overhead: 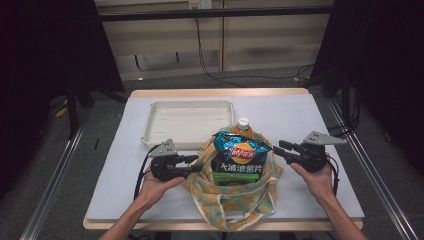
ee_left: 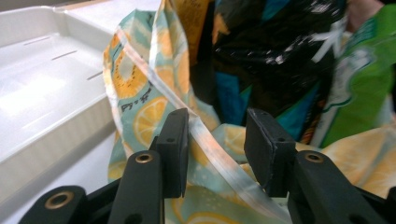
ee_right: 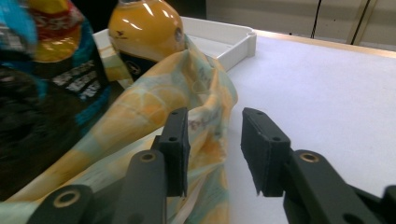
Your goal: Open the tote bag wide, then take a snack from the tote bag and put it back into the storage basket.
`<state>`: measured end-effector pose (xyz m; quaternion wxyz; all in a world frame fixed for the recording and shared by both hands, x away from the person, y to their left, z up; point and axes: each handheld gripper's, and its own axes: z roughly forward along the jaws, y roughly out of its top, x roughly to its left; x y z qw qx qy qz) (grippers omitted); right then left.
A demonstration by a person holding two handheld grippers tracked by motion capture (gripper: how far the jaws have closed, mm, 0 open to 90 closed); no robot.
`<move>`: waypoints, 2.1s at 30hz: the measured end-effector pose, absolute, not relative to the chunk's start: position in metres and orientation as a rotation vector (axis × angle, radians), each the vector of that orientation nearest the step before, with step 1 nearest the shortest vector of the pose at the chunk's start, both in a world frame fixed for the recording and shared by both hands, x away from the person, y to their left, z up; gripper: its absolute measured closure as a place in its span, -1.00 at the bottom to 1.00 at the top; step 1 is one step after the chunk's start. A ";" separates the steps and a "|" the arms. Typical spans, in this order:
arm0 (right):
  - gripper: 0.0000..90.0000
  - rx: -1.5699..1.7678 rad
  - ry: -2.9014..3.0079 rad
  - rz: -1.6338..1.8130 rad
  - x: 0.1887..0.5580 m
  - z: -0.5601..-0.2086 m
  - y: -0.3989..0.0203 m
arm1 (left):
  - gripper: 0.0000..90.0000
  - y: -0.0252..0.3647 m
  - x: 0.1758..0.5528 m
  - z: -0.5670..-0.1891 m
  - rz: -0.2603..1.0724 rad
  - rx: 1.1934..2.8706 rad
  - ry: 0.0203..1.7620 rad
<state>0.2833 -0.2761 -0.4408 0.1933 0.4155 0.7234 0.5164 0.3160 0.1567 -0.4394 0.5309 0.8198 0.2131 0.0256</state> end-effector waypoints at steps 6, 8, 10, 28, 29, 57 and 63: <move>0.19 1.148 1.999 1.480 0.269 -0.438 -0.278 | 0.27 0.158 0.310 -0.435 0.066 1.933 0.510; 0.15 1.138 1.987 1.495 0.265 -0.436 -0.278 | 0.25 0.158 0.306 -0.432 0.077 1.916 0.513; 0.10 1.141 1.976 1.514 0.260 -0.435 -0.278 | 0.22 0.160 0.302 -0.429 0.081 1.904 0.509; -0.32 1.074 1.986 1.533 0.196 -0.431 -0.276 | 0.13 0.153 0.262 -0.408 0.052 1.857 0.368; -0.34 1.066 1.986 1.527 0.194 -0.432 -0.276 | 0.13 0.152 0.261 -0.407 0.051 1.855 0.358; -0.52 1.049 2.061 1.544 0.179 -0.440 -0.267 | 0.50 0.096 0.275 -0.416 0.011 1.961 0.242; -0.53 1.053 2.068 1.544 0.181 -0.440 -0.266 | 0.47 0.093 0.279 -0.422 -0.034 1.967 0.246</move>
